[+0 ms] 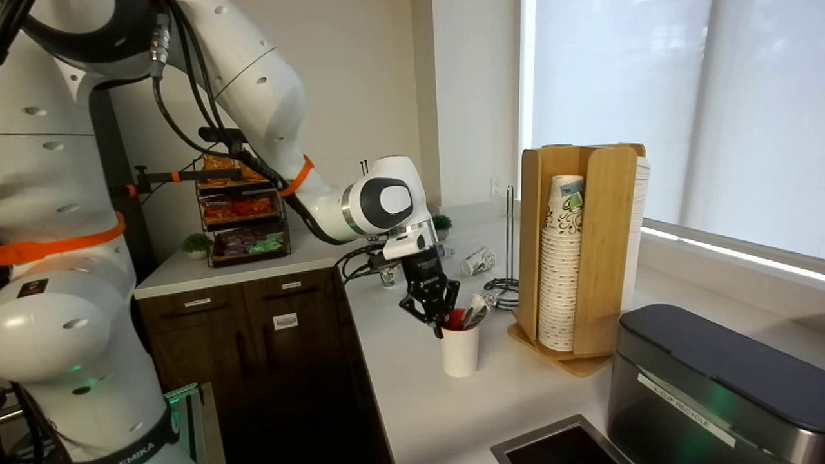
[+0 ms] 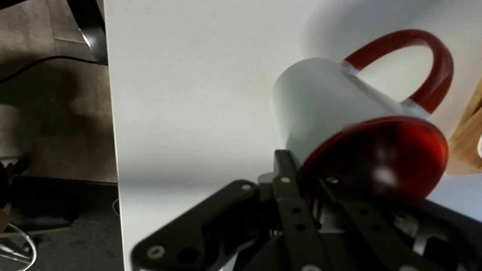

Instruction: Move the cup to the right

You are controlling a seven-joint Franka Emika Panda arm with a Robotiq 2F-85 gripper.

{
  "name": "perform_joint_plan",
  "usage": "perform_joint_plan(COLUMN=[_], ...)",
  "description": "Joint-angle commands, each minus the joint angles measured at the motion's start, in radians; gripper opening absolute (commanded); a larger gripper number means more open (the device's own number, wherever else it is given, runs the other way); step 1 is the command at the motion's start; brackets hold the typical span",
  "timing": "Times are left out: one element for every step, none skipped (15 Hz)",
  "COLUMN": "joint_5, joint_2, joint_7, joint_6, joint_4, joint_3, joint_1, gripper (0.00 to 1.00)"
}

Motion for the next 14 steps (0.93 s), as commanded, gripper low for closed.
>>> perform_joint_plan(joint_5=[-0.047, -0.054, -0.057, -0.024, -0.025, -0.024, -0.024, -0.024, -0.024, -0.024, -0.028, -0.029, -0.044, -0.046], joint_2=[-0.017, -0.017, -0.020, -0.025, 0.002, 0.001, 0.001, 0.001, 0.001, 0.001, 0.010, 0.014, 0.018, 0.022], joint_7=[0.069, 0.073, 0.070, 0.024, 0.014, 0.012, 0.012, 0.012, 0.012, 0.012, 0.008, 0.000, 0.004, 0.003], joint_6=[-0.040, -0.047, -0.049, -0.030, -0.031, -0.031, -0.031, -0.031, -0.031, -0.031, -0.032, -0.027, -0.025, -0.023], joint_4=[-0.005, -0.004, -0.004, -0.008, 0.001, 0.001, 0.001, 0.001, 0.001, 0.001, 0.010, 0.011, 0.014, 0.015], joint_3=[0.003, 0.001, 0.000, 0.006, 0.003, 0.004, 0.005, 0.006, 0.007, 0.007, 0.001, -0.004, -0.013, -0.019], joint_1=[-0.013, -0.016, -0.019, -0.017, -0.021, -0.021, -0.020, -0.020, -0.020, -0.020, -0.025, -0.029, -0.035, -0.040], gripper=[0.02, 0.02, 0.02, 0.02, 0.10, 0.10, 0.10, 0.10, 0.10, 0.02, 0.02, 0.02, 0.02, 0.02])
